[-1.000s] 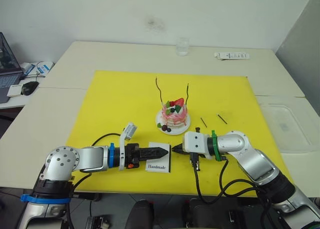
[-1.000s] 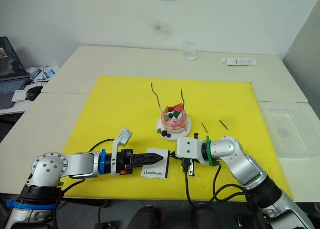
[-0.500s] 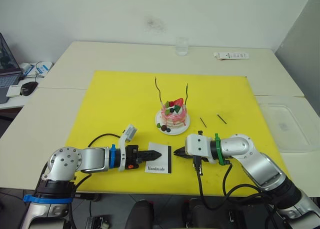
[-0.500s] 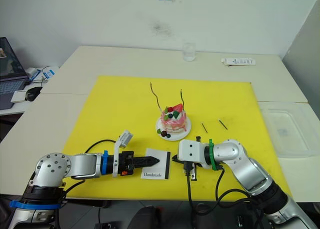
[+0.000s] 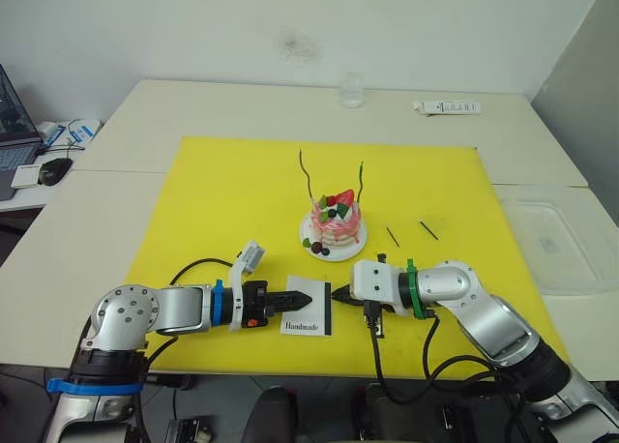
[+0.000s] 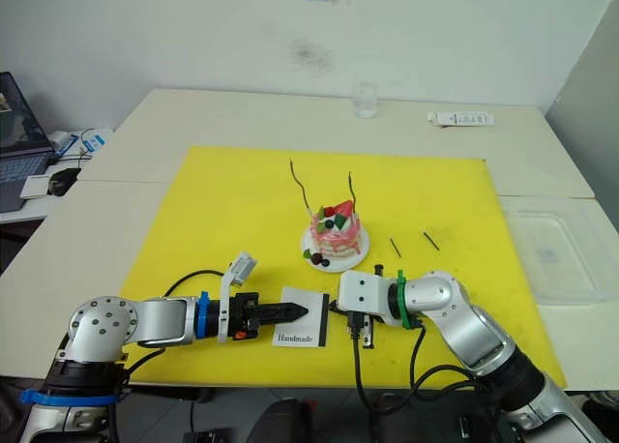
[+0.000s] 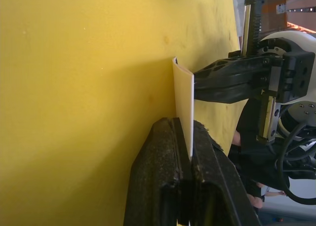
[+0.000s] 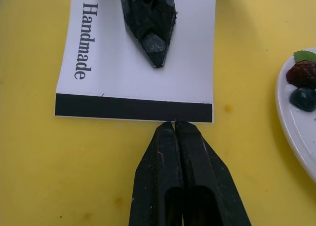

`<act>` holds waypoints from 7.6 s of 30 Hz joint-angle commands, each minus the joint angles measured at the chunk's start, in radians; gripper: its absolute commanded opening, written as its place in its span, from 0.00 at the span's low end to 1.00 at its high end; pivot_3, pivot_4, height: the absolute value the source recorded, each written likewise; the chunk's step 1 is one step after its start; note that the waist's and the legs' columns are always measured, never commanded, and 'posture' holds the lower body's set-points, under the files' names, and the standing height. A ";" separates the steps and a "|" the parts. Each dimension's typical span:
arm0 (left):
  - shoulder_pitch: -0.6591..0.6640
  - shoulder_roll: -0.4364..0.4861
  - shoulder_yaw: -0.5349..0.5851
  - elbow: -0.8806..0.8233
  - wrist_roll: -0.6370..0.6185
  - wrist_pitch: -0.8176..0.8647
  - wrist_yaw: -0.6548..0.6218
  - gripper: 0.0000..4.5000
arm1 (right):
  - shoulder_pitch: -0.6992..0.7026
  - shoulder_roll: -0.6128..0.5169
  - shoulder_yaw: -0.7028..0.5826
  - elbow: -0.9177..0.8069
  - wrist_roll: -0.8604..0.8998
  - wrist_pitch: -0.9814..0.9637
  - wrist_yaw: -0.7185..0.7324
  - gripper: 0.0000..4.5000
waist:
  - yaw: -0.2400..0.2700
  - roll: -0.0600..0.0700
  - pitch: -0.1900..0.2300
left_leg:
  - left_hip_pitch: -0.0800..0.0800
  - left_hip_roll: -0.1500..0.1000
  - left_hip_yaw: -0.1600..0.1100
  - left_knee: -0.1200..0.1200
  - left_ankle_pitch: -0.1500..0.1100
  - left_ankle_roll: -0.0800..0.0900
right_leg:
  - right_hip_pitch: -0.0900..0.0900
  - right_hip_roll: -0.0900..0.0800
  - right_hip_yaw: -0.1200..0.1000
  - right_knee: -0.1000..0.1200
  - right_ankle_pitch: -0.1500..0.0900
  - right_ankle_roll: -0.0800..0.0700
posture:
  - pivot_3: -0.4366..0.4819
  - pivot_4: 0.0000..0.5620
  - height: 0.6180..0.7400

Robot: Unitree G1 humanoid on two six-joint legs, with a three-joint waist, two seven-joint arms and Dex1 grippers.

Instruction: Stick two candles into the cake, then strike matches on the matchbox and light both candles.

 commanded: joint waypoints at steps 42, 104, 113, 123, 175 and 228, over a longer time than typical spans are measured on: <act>0.019 -0.019 0.042 0.008 0.060 0.026 0.010 0.65 | -0.011 0.032 0.003 -0.062 0.016 0.017 0.034 0.00 | -0.001 0.000 0.000 | 0.000 0.001 -0.001 -0.001 0.000 0.000 | 0.000 0.000 0.000 0.000 0.001 -0.001 | 0.48 0.27 1.00; -0.027 0.106 0.024 -0.171 0.150 -0.053 -0.316 0.00 | -0.001 -0.069 -0.189 -0.256 0.183 0.218 0.028 0.00 | -0.001 0.000 0.002 | -0.014 0.000 0.000 -0.005 0.002 -0.005 | -0.016 0.000 0.000 -0.002 0.001 -0.001 | 0.48 0.27 1.00; 0.018 0.158 0.012 -0.321 0.268 -0.239 -0.497 0.00 | 0.121 -0.064 -0.428 -0.333 0.228 0.299 -0.167 0.04 | 0.000 0.000 0.002 | -0.014 0.000 0.002 -0.014 0.002 -0.006 | -0.017 0.000 0.000 -0.011 0.001 -0.001 | 0.48 0.27 1.00; 0.032 0.147 0.051 -0.305 0.262 -0.237 -0.485 0.00 | 0.281 0.110 -0.418 -0.243 0.081 0.125 -0.495 0.70 | -0.003 0.000 0.002 | -0.015 0.001 0.003 -0.015 0.002 -0.006 | -0.017 0.001 0.001 -0.014 0.001 0.000 | 0.48 0.27 1.00; 0.038 0.116 0.043 -0.304 0.274 -0.239 -0.442 0.00 | 0.145 0.410 -0.405 0.013 0.041 0.269 -0.757 0.00 | -0.011 -0.001 0.000 | -0.010 0.001 0.002 -0.012 0.006 -0.012 | -0.016 0.003 0.002 0.001 0.003 -0.002 | 0.48 0.27 1.00; -0.182 -0.050 0.016 -0.191 0.201 -0.078 -0.277 0.00 | -0.035 -0.153 -0.270 -0.376 0.313 0.320 -0.221 0.00 | -0.022 -0.002 0.000 | -0.012 0.001 0.000 -0.002 0.006 -0.011 | -0.015 0.004 0.001 0.003 0.003 -0.001 | 0.48 0.27 1.00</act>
